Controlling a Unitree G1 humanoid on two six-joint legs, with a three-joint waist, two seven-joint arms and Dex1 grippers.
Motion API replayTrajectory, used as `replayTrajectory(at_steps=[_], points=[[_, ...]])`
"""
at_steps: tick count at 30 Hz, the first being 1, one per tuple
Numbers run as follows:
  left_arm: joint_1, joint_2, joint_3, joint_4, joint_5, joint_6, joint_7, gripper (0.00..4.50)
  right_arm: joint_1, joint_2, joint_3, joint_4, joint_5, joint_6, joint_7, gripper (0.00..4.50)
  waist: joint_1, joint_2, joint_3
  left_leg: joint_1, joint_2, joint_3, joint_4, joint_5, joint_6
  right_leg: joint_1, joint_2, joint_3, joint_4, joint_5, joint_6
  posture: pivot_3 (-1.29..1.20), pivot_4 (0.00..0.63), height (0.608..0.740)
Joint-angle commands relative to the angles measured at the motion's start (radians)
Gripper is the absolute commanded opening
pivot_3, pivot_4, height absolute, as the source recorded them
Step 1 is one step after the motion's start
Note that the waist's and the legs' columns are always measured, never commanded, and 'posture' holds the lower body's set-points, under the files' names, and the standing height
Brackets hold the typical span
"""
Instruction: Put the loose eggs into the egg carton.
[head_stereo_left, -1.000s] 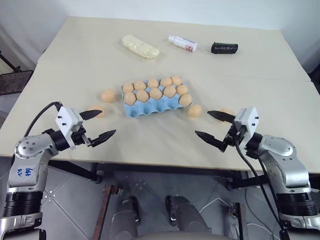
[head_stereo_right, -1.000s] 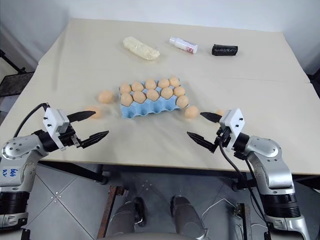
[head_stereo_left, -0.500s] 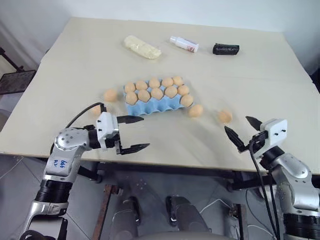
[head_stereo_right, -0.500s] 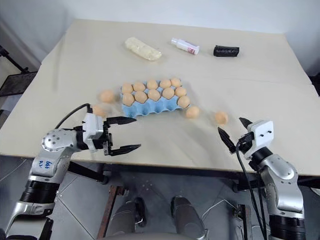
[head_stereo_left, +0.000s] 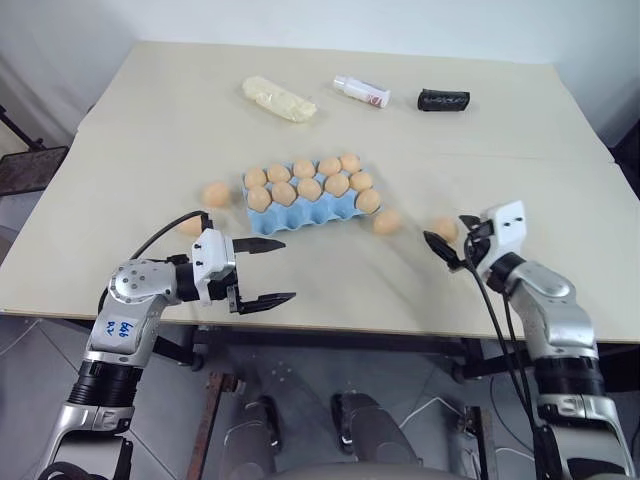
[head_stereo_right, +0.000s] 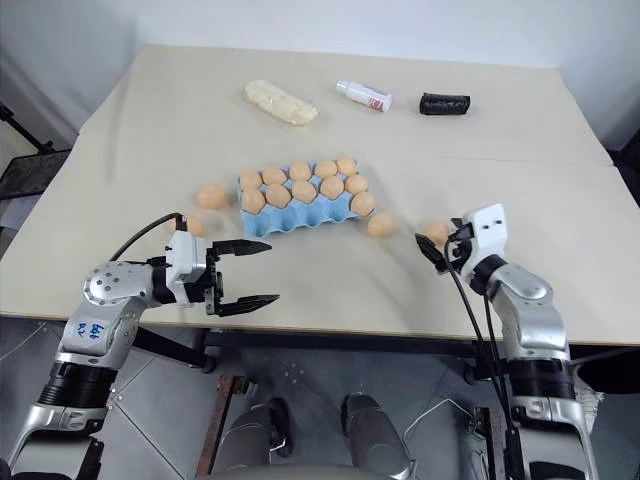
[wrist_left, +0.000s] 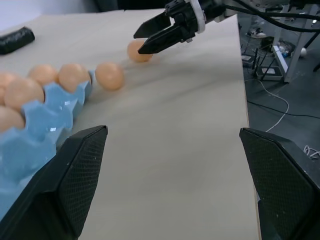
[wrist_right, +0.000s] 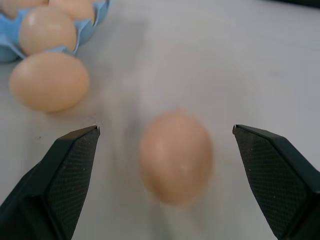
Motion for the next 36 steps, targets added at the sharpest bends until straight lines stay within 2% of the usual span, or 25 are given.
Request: replayTrajectory(at_steps=[1,6,7,8,14,18,22,28,32,36], points=[[0.02,0.013,0.029,-0.061,-0.002,-0.003,0.022,4.5,-0.062,0.014,0.01,0.094,-0.024,-0.079,0.027,3.9,0.001,0.0,0.0,0.0,0.0,0.0,0.0,0.0,0.0,0.0,0.0,0.0,0.0,0.001,0.002,0.0,0.15,0.74],[0.042,0.02,0.045,-0.077,-0.001,-0.003,0.049,4.5,-0.105,0.014,0.014,0.157,-0.039,-0.138,0.059,2.13,0.001,0.0,0.0,0.0,0.0,-0.001,-0.001,-0.001,-0.001,0.0,0.001,-0.001,0.0,0.0,0.003,0.0,0.15,0.74],[0.048,0.021,0.05,-0.08,-0.001,-0.002,0.055,4.5,-0.111,0.012,0.016,0.154,-0.043,-0.144,0.064,1.85,0.001,0.0,0.0,0.0,0.0,-0.001,0.0,-0.001,-0.001,0.0,0.001,-0.001,0.0,0.0,0.003,0.0,0.15,0.74],[0.055,0.022,0.055,-0.082,0.0,-0.002,0.062,4.5,-0.115,0.011,0.02,0.144,-0.042,-0.143,0.071,1.75,0.001,0.0,0.0,0.0,0.0,-0.001,0.0,-0.001,-0.001,0.0,0.001,-0.001,0.0,0.0,0.003,0.0,0.15,0.74],[0.118,0.032,0.116,-0.079,0.0,0.0,0.12,4.5,-0.168,0.06,0.057,-0.035,0.007,-0.044,0.106,1.72,-0.014,0.001,0.0,0.001,0.001,0.0,0.0,-0.001,-0.002,0.0,0.001,0.0,0.001,0.0,0.003,0.0,0.15,0.74],[0.179,0.03,0.192,-0.073,-0.017,0.015,0.182,4.5,-0.255,0.174,0.123,-0.102,0.007,0.029,0.067,1.72,-0.03,0.001,0.0,0.001,0.002,-0.001,-0.001,-0.001,-0.002,-0.001,0.001,-0.001,0.003,0.0,0.002,0.0,0.15,0.74],[0.21,0.03,0.232,-0.084,-0.021,0.03,0.213,4.5,-0.33,0.271,0.181,-0.016,-0.047,0.005,0.028,1.72,-0.03,0.001,0.0,0.001,0.002,-0.001,-0.003,-0.001,-0.003,-0.002,0.001,-0.003,0.002,-0.001,0.001,0.0,0.15,0.74],[0.227,0.029,0.251,-0.128,-0.024,0.052,0.239,4.5,-0.397,0.334,0.21,0.193,-0.107,-0.13,0.024,1.72,-0.02,0.0,0.0,-0.002,0.0,-0.001,-0.009,-0.001,-0.004,-0.002,-0.005,-0.012,-0.003,-0.002,-0.001,0.0,0.15,0.74],[0.24,0.029,0.262,-0.151,-0.026,0.058,0.249,4.5,-0.405,0.337,0.196,0.243,-0.105,-0.173,0.04,2.99,-0.023,0.0,0.0,-0.002,0.0,0.0,-0.012,0.0,-0.005,-0.002,-0.006,-0.013,-0.005,-0.001,0.0,0.0,0.15,0.74],[0.246,0.025,0.261,-0.171,-0.029,0.065,0.256,4.5,-0.38,0.315,0.173,0.176,-0.078,-0.171,0.07,4.27,-0.027,0.0,0.0,-0.002,0.002,0.0,-0.012,0.0,-0.006,-0.003,-0.002,-0.013,-0.005,-0.001,0.0,0.0,0.15,0.74]])
